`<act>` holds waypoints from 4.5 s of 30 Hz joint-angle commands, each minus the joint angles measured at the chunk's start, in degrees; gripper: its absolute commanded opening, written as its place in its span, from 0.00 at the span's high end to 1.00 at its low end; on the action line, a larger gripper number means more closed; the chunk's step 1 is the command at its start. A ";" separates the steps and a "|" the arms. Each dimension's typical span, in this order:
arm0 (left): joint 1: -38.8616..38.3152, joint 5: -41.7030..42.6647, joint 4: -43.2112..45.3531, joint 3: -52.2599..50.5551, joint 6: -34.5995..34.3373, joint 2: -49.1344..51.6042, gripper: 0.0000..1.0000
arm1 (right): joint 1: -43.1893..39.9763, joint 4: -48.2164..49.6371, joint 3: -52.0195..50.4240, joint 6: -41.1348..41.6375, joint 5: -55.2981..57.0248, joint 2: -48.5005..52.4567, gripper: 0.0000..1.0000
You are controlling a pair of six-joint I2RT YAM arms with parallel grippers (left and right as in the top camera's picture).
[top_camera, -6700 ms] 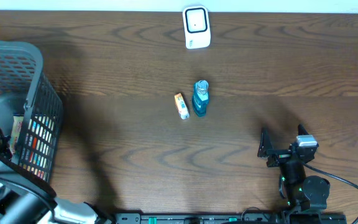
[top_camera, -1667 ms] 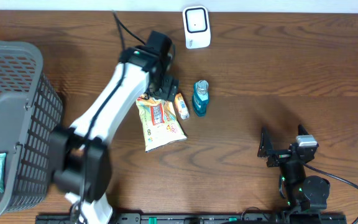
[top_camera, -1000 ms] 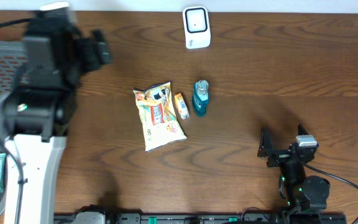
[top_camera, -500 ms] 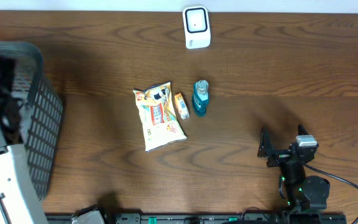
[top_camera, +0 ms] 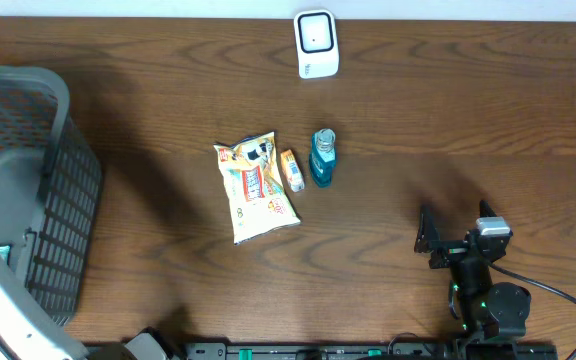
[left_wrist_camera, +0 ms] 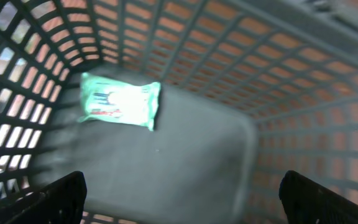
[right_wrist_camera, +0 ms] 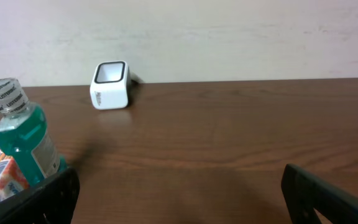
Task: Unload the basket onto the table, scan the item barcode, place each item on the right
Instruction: 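Move the left gripper back down into the basket, then grasp the green Zappy wipes pack in the basket with the left gripper, then lift the green pack out and carry it toward the bottle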
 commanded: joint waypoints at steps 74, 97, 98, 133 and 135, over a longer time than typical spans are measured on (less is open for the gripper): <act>9.99 2.49 18.49 -19.71 14.69 33.03 0.92 | 0.17 -0.24 -0.07 -0.72 0.20 -0.07 0.01; 9.94 37.97 23.54 -19.34 16.41 22.91 0.93 | 0.17 -0.24 -0.07 -0.72 0.20 -0.07 0.01; 9.94 40.02 24.22 -19.34 16.41 22.01 0.93 | 0.17 -0.24 -0.07 -0.72 0.20 -0.07 0.01; -1.20 95.54 58.93 -19.34 15.78 -13.90 0.93 | 0.17 -0.24 -0.07 -0.72 0.20 -0.07 0.01; -6.82 95.51 61.86 -19.34 16.11 -14.49 0.93 | 0.17 -0.24 -0.07 -0.72 0.20 -0.07 0.01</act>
